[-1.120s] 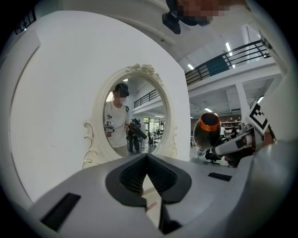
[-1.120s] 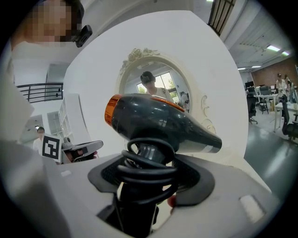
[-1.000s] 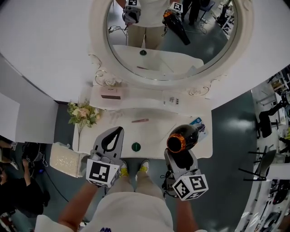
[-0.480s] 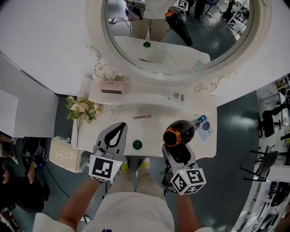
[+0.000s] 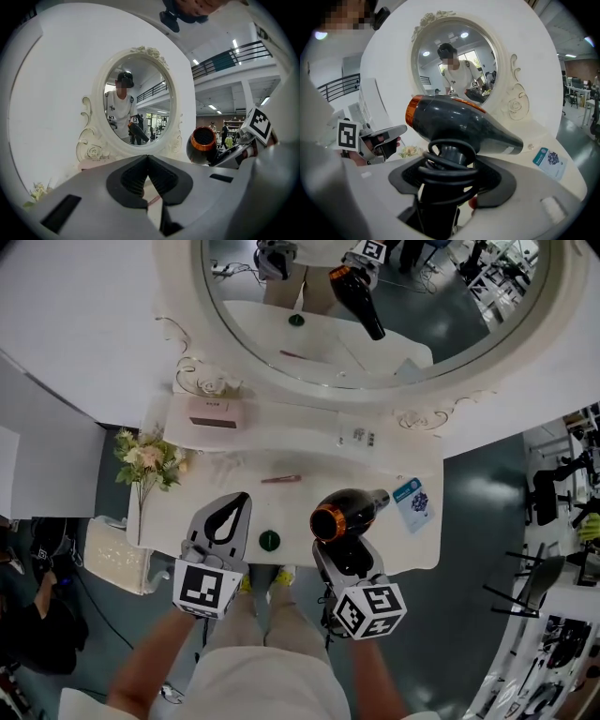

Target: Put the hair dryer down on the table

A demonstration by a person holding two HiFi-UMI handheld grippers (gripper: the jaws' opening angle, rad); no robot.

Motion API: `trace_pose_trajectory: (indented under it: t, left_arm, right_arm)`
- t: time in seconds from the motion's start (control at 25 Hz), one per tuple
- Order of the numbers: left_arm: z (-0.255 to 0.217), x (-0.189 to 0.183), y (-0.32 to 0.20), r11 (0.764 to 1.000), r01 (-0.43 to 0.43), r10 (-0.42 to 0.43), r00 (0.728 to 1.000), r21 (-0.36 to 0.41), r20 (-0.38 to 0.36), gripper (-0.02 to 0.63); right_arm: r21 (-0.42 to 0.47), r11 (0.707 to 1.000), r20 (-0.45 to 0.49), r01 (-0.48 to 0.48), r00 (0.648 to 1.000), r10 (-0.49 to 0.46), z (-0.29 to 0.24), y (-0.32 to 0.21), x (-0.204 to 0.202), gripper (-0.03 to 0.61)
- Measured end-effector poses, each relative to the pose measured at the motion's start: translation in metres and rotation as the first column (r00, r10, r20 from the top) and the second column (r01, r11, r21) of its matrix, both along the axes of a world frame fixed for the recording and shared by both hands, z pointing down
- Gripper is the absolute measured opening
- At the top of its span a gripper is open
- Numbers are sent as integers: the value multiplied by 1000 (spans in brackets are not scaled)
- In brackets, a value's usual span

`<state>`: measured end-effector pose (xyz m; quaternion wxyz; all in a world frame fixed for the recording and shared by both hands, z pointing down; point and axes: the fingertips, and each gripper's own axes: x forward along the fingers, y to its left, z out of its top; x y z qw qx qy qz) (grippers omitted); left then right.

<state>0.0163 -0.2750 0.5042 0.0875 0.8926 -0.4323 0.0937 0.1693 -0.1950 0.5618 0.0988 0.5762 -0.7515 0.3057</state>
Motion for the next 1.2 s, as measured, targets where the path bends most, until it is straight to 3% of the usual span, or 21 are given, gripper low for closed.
trace_pose_trajectory:
  t: [1.2]
  left_arm:
    - [83, 13, -19, 996, 19, -19, 1000, -85, 0, 9]
  right_arm:
    - [-159, 987, -13, 16, 1000, -19, 109, -35, -6, 311]
